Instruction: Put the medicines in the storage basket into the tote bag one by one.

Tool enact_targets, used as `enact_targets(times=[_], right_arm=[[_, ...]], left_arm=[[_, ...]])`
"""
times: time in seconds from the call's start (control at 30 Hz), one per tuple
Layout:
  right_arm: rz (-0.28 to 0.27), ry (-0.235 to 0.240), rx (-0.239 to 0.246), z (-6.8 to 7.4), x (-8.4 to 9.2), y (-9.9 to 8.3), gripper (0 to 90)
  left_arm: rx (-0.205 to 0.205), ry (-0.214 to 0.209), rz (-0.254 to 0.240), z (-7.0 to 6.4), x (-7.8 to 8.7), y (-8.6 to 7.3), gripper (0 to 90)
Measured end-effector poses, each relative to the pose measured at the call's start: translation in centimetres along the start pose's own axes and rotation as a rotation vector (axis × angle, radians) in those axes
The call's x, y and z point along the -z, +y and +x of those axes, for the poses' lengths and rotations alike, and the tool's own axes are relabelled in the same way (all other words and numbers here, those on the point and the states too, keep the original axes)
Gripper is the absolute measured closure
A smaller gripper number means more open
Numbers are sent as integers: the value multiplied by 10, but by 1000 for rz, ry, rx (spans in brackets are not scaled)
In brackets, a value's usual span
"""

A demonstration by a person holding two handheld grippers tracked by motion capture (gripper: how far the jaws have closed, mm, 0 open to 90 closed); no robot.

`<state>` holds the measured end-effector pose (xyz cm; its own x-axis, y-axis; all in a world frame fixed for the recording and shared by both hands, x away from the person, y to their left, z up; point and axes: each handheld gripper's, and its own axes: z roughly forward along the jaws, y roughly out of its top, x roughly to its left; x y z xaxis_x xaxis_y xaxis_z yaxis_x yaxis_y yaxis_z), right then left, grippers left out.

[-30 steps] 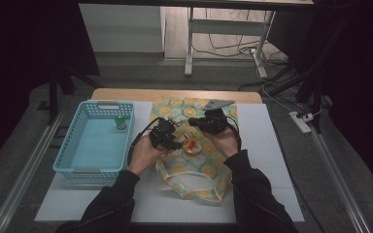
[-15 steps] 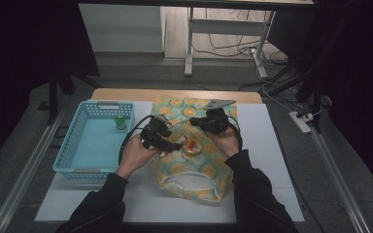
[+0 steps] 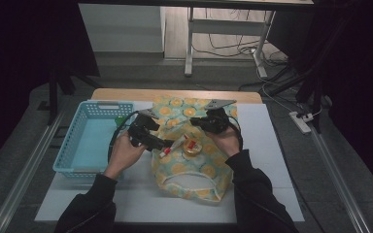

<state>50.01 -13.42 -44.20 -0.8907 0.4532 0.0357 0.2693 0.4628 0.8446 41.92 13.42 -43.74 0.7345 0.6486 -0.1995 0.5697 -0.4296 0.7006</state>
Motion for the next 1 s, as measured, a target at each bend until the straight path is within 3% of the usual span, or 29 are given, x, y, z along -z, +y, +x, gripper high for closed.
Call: enact_targets(times=[0.33, 0.47, 0.8, 1.0], right_arm=[[0, 1, 1, 0, 0, 0, 900], [-1, 2, 1, 0, 0, 0, 900], [3, 5, 1, 0, 0, 0, 900], [7, 5, 0, -1, -1, -2, 900]], left_arm=[[6, 41, -27, 14, 21, -9, 6], [15, 79, -29, 21, 28, -14, 0], [89, 89, -58, 52, 47, -31, 0], [100, 185, -36, 71, 56, -42, 0]])
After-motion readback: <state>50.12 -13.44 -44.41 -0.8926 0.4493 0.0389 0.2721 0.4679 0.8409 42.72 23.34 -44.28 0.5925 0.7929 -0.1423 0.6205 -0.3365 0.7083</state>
